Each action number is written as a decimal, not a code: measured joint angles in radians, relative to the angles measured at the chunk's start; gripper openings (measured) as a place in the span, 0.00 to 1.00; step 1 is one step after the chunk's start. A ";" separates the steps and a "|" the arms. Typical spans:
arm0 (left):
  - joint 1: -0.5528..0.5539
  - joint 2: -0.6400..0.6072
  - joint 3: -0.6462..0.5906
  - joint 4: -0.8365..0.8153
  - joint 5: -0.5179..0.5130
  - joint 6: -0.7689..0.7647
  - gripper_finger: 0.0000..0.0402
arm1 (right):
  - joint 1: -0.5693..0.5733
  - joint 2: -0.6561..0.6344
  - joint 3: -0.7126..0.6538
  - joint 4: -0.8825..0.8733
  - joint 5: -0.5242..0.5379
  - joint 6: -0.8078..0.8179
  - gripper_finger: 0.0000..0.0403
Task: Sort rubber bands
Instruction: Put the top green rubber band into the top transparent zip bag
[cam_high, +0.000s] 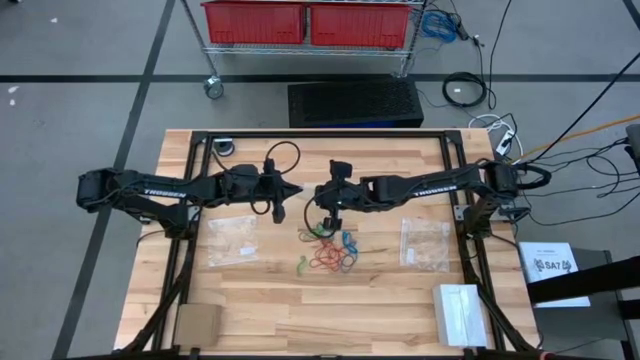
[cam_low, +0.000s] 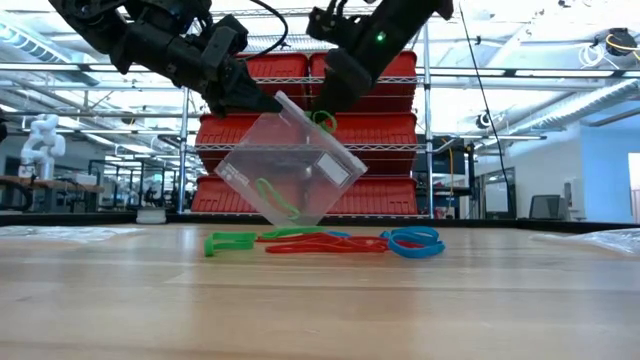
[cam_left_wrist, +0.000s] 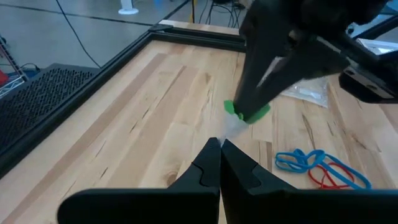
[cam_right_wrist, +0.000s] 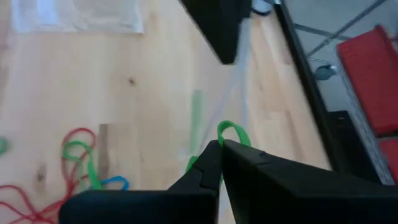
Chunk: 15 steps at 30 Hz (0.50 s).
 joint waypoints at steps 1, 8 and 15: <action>0.000 0.000 0.000 0.000 0.000 0.000 0.00 | -0.004 0.001 0.000 -0.004 -0.012 0.003 0.00; 0.000 0.000 0.000 0.002 0.000 0.000 0.00 | -0.033 0.011 0.000 0.009 -0.056 0.060 0.00; 0.000 0.000 0.000 0.008 0.017 0.000 0.00 | -0.056 0.011 0.000 0.082 -0.065 0.076 0.01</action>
